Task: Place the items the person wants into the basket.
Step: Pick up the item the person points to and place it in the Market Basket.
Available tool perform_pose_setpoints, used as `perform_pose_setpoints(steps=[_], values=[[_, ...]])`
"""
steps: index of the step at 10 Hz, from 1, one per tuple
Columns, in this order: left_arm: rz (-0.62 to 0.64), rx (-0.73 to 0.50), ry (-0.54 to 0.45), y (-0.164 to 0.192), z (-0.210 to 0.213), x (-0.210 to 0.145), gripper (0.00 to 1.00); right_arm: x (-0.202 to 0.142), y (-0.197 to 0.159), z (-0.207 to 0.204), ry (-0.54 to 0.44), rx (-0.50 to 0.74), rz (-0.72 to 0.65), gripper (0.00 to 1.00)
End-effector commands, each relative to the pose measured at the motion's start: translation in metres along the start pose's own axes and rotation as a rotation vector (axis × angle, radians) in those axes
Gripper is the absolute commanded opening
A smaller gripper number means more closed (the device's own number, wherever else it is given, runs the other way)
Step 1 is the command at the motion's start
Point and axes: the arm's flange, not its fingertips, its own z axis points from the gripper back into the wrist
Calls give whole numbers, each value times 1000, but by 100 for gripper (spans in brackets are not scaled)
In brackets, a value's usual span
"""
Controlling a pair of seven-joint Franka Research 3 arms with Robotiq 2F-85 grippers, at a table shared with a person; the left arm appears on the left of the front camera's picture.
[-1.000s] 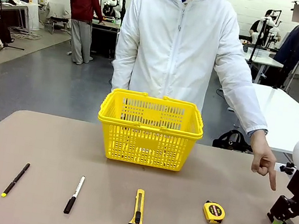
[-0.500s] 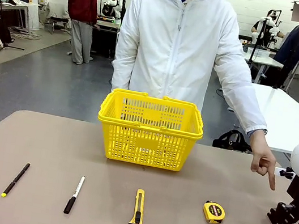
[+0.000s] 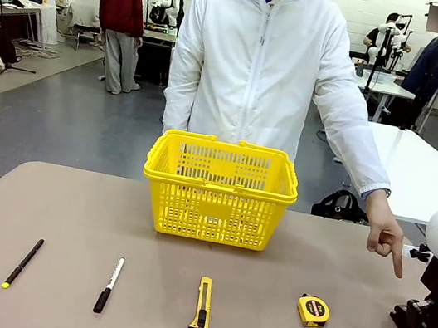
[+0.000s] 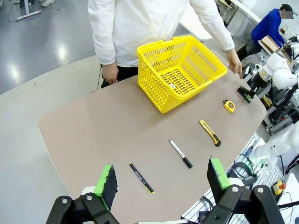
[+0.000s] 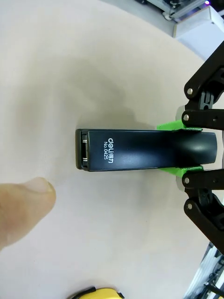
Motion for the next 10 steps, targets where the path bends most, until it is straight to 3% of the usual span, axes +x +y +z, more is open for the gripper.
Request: perform_pose_setpoints(steps=[1, 2, 3, 7, 10], values=[[-17, -9, -9, 1, 1, -1, 100, -6, 3, 8, 14, -48, -28, 0], [-17, -9, -9, 1, 1, -1, 100, -13, 9, 21, 24, -64, -32, 0], [-17, -9, -9, 1, 1, -1, 100, -24, 20, 47, 28, -81, -3, 19], [-17, -9, -9, 1, 1, -1, 100, -56, 77, 204, -40, -202, 105, 19], [-17, -9, -9, 1, 1, -1, 100, -32, 129, 273, -158, -210, 286, 19]])
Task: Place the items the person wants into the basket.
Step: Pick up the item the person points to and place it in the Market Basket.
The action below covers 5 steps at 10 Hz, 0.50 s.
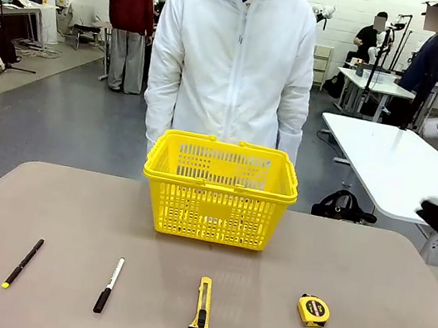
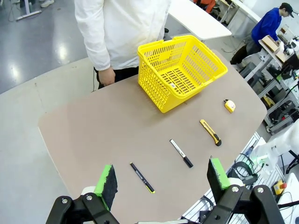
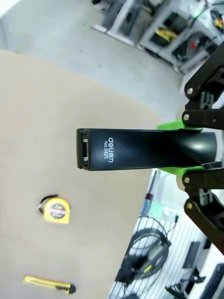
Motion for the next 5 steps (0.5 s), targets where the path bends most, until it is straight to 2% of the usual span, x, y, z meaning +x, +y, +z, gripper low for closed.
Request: perform_pose_setpoints(steps=[1, 3, 5], values=[[-15, -11, -11, 1, 0, 0, 100, 63, 15, 16, -116, 27, 178, 19], [-15, -11, -11, 1, 0, 0, 100, 164, 61, 22, -210, 49, 341, 19], [-15, -11, -11, 1, 0, 0, 100, 234, 102, 13, -231, 91, 467, 19]])
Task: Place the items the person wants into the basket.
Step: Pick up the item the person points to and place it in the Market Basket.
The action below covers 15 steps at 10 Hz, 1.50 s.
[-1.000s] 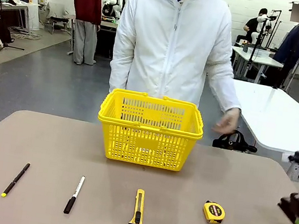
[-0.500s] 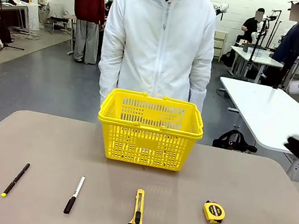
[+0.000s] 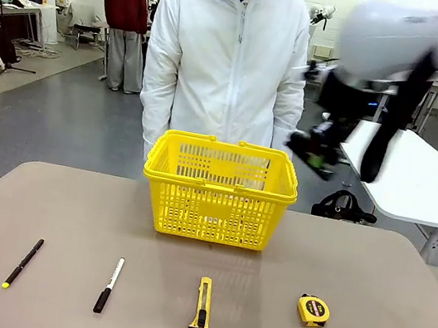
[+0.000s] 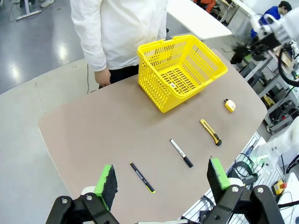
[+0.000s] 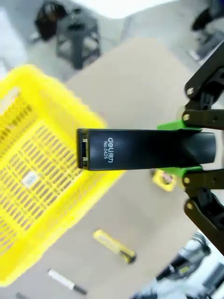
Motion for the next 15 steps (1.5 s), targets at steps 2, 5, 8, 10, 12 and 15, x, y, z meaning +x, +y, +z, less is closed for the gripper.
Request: perform_pose_setpoints(steps=[2, 5, 8, 10, 12, 15], values=[[-13, -12, -13, 1, 1, -1, 100, 69, -19, -18, -27, 115, 97, 19], [-13, -12, -13, 1, 1, -1, 100, 78, -28, -29, -37, 156, 90, 19], [-13, -12, -13, 1, 1, -1, 100, 80, -17, -40, -38, 103, 92, 19], [-13, -12, -13, 1, 1, -1, 100, 80, -17, -40, -38, 103, 92, 19], [-13, -12, -13, 1, 1, -1, 100, 81, -13, -42, -48, 120, 224, 31], [-13, -12, -13, 1, 1, -1, 100, 125, -10, -72, -93, 127, 445, 31]])
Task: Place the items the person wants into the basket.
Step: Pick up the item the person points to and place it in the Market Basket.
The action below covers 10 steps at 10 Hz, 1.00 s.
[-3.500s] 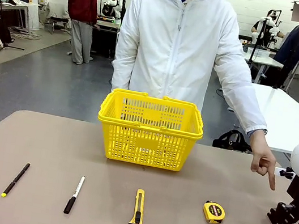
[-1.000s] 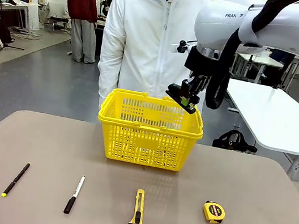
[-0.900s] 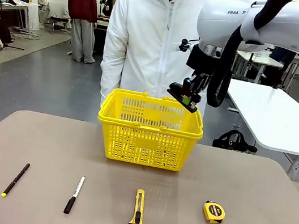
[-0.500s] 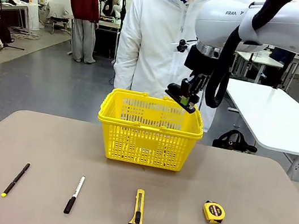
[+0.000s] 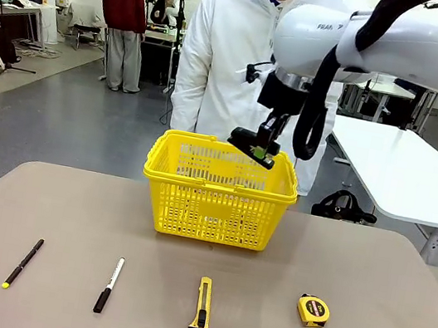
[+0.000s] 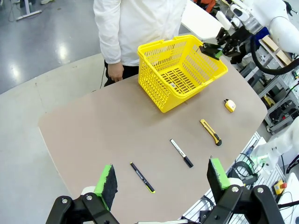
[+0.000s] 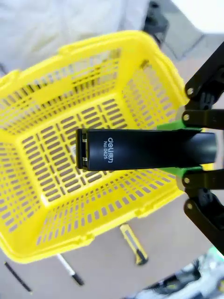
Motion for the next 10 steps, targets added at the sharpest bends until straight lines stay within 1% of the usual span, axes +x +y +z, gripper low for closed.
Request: perform_pose_setpoints(steps=[1, 2, 5, 7, 10], values=[[-13, -13, -13, 1, 1, -1, 100, 28, -24, -22, -7, -6, 141, 31], [-13, -13, -13, 1, 1, -1, 100, 40, -28, -37, 15, 32, 193, 31], [-13, -13, -13, 1, 1, -1, 100, 58, -39, -73, 83, 124, 255, 31], [-13, -13, -13, 1, 1, -1, 100, 60, -41, -93, 105, 186, 274, 31], [-13, -13, -13, 1, 1, -1, 100, 60, -42, -103, 118, 211, 283, 31]])
